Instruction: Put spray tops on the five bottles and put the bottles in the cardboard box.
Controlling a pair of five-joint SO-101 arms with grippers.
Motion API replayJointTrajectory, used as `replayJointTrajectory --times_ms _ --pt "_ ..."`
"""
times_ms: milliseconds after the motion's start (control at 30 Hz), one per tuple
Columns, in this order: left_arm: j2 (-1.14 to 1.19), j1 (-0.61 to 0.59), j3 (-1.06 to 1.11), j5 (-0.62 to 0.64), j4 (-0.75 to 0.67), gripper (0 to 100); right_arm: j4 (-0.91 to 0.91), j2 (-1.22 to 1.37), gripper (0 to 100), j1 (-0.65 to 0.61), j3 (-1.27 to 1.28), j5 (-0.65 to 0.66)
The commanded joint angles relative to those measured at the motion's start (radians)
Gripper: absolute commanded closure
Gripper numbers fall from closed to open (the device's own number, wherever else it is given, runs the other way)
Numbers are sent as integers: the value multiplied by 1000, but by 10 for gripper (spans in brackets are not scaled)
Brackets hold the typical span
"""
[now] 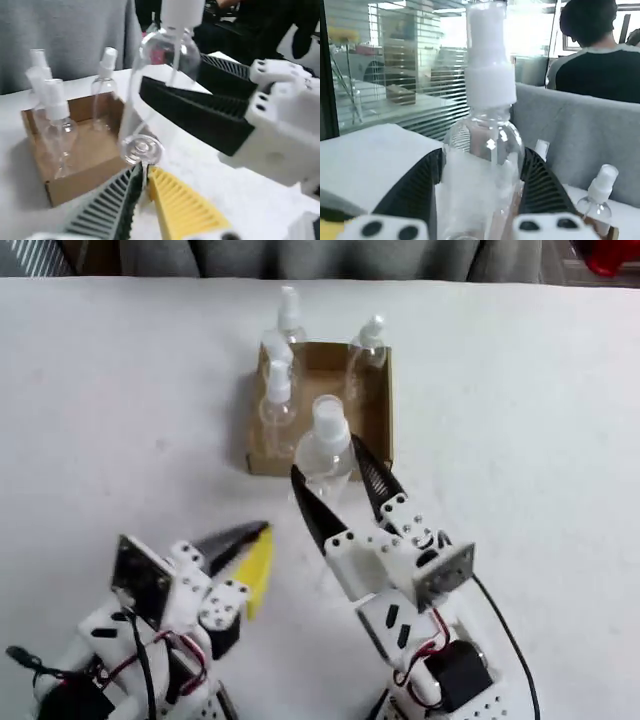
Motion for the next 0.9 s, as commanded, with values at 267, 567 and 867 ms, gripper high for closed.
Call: replayJointTrajectory --times_ms 267,567,867 --pt "2 174 204 -9 -302 979 -90 312 984 -2 -278 -114" --pt "2 15 307 -2 -477 980 42 341 984 -94 -319 -117" --pt "2 -54 388 -2 -578 980 242 143 984 -96 -318 -117"
